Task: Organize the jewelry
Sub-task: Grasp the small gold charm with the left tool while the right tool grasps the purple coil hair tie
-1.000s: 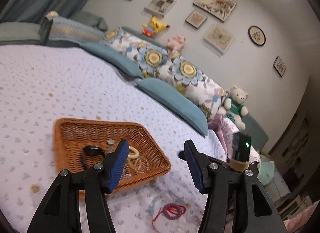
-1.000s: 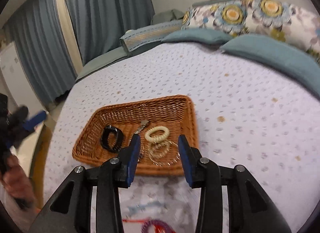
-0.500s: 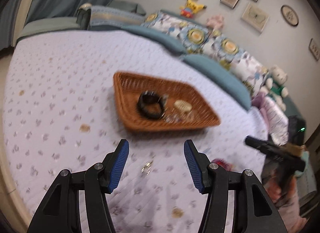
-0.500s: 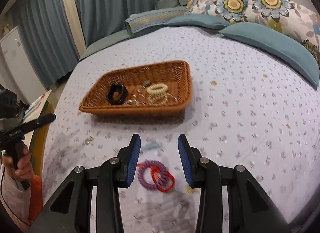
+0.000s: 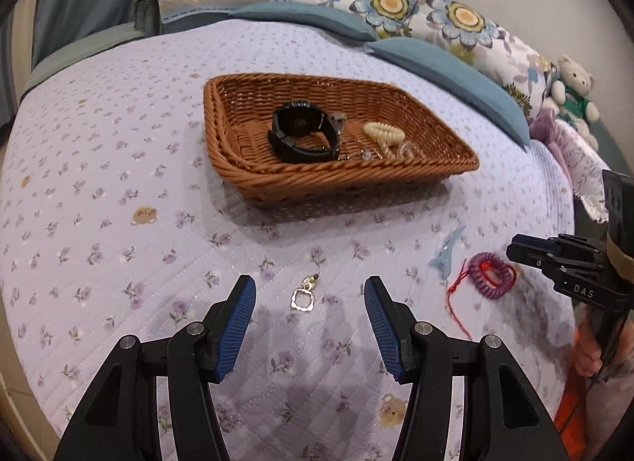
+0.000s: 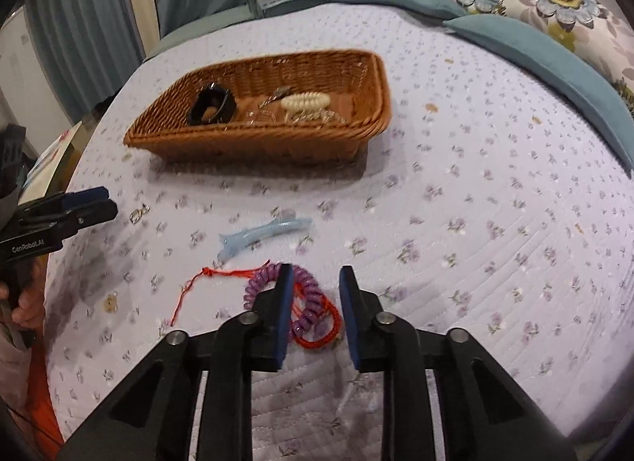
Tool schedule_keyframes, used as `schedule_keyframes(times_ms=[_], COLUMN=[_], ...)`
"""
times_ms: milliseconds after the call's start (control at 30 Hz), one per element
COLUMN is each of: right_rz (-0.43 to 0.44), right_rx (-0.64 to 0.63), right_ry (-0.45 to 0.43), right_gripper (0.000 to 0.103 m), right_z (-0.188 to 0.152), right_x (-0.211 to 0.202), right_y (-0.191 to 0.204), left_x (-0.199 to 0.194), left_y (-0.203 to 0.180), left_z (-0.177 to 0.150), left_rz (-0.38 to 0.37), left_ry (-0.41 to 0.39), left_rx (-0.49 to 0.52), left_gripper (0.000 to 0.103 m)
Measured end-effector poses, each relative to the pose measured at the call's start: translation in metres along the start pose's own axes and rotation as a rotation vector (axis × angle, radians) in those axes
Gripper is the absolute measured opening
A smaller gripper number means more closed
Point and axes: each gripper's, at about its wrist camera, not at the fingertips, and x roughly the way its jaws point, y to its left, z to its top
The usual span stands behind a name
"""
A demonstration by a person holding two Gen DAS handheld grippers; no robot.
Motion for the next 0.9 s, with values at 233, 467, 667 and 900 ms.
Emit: schedule_keyframes(times_ms=[233, 467, 667, 900], right_rz=[-0.023, -0.035, -0.033, -0.042], right_rx=[-0.022, -0.013, -0.007, -0.025], right_ry=[0.038, 0.056, 0.067, 0.071], right_gripper=[0.018, 0.018, 0.018, 0.018], right_z=[-0.001, 0.0, 0.0, 0.0], right_x=[0.015, 0.025, 0.029, 0.033], right_y=[0.007, 0.008, 0.006, 0.01], left_x=[0.01, 0.02, 0.036, 0.044], left_y=[-0.001, 0.002, -0.004, -0.014], left_z=[-0.001, -0.002, 0.001, 0.0], left_rz=[0.022, 0.037, 0.063, 0.087], left_ry=[0.036, 0.061, 0.079, 0.084], left_rx=[0.003, -0.008, 0.031, 0.089], left_gripper=[0.054, 0.05, 0.04, 0.025])
